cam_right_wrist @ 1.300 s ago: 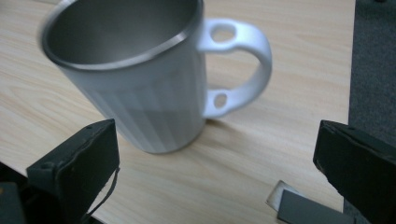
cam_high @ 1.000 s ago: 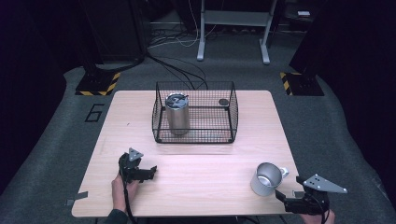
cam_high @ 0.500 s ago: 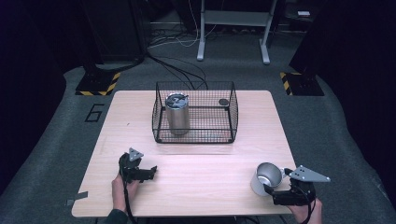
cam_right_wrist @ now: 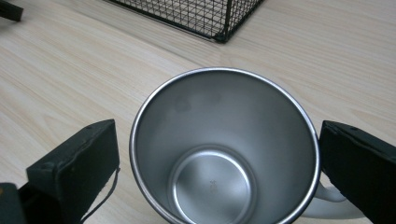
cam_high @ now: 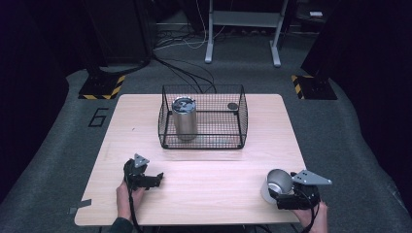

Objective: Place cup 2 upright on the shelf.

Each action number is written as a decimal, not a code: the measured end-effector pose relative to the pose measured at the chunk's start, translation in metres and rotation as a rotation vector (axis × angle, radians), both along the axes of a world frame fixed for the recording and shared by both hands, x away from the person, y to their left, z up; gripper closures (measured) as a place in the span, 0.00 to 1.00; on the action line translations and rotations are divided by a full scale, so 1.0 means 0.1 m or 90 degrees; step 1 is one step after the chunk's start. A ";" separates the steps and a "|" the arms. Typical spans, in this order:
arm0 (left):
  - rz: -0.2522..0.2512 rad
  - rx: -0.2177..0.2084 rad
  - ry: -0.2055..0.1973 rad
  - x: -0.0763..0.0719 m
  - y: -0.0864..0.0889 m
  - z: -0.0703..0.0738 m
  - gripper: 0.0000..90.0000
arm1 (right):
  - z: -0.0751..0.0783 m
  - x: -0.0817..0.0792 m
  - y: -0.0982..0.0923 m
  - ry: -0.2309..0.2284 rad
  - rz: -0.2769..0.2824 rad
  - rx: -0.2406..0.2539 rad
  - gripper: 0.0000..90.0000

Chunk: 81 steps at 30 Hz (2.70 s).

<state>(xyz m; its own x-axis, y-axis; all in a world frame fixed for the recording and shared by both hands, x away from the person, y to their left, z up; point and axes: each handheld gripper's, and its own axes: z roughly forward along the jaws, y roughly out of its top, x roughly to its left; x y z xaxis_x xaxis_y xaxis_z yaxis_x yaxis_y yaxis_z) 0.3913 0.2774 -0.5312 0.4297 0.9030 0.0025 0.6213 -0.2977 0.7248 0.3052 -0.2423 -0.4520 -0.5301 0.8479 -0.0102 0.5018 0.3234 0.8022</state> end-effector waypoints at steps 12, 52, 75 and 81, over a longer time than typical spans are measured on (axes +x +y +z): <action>0.000 0.001 -0.001 0.00 -0.01 0.00 0.02 | -0.01 0.00 0.07 -0.017 -0.028 -0.037 0.05; -0.027 0.010 0.001 0.03 -0.01 0.01 0.02 | 0.13 0.09 0.18 -0.044 -0.019 -0.038 0.06; -0.045 0.020 0.006 0.04 0.01 0.01 0.00 | 0.33 0.38 0.60 -0.056 0.035 -0.046 0.06; -0.043 0.017 0.004 0.04 0.01 0.01 0.00 | 0.38 0.47 0.71 -0.056 0.053 -0.045 0.06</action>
